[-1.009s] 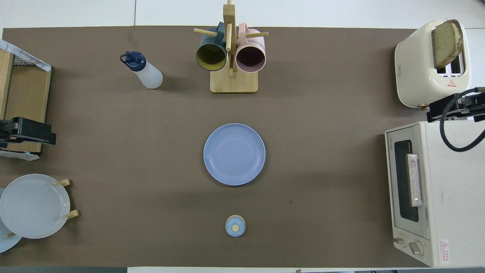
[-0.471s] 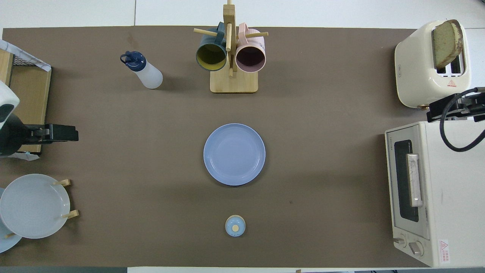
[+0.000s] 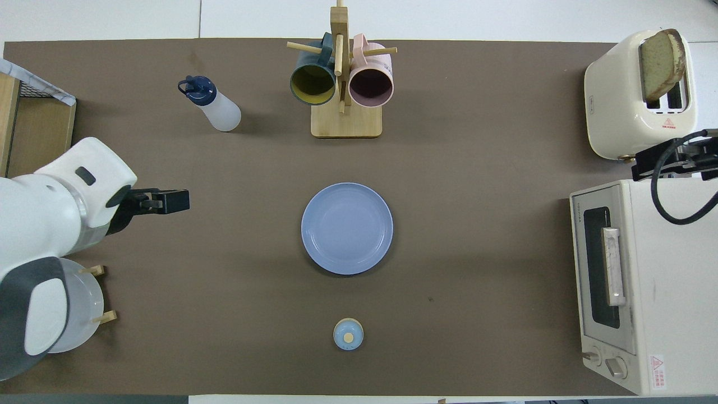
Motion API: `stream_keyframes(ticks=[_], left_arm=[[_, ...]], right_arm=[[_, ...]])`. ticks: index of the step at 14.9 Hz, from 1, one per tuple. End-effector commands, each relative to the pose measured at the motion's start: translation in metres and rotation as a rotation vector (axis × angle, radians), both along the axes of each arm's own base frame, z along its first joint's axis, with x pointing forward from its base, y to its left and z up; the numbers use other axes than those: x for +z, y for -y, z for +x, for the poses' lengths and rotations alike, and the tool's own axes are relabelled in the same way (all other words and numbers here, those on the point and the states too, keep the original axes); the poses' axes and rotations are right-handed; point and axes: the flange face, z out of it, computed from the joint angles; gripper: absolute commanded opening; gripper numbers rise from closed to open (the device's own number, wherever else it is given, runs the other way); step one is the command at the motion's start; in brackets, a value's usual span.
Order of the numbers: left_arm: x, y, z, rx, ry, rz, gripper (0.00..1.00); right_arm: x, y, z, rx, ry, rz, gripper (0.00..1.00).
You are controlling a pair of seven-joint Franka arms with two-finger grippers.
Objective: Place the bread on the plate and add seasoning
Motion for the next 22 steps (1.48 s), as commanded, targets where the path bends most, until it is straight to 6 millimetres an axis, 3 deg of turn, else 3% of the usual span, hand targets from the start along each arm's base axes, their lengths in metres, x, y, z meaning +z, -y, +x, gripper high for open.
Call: stream_keyframes(ticks=[1,4,7,9,11,13,16,18,22], left_arm=[[-0.042,0.005,-0.013,-0.005,0.061,-0.028,1.0],[-0.068,0.006,-0.012,-0.007,0.119,-0.044,1.0],[-0.104,0.021,0.0,-0.031,0.146,-0.057,1.0],[-0.122,0.024,0.009,-0.027,0.169,-0.07,1.0],[-0.146,0.022,0.02,-0.014,0.203,-0.084,1.0],[-0.168,0.025,0.028,0.031,0.242,-0.119,1.0],[-0.172,0.016,0.038,0.064,0.272,-0.132,1.0],[-0.171,0.015,0.046,0.069,0.29,-0.138,1.0],[-0.189,0.021,0.06,0.054,0.319,-0.144,1.0]], right_arm=[[0.0,0.003,-0.006,0.015,0.01,0.005,1.0],[-0.001,0.004,-0.006,0.02,0.007,0.005,1.0],[-0.011,0.011,0.004,0.031,0.088,-0.008,1.0],[-0.018,0.042,0.02,0.05,0.192,-0.026,1.0],[-0.043,0.073,0.051,0.096,0.23,-0.03,1.0],[-0.073,0.092,0.081,0.095,0.22,-0.039,1.0],[-0.112,0.103,0.113,0.127,0.252,-0.072,1.0],[-0.125,0.113,0.128,0.172,0.323,-0.098,1.0],[-0.131,0.124,0.125,0.22,0.303,-0.107,1.0]])
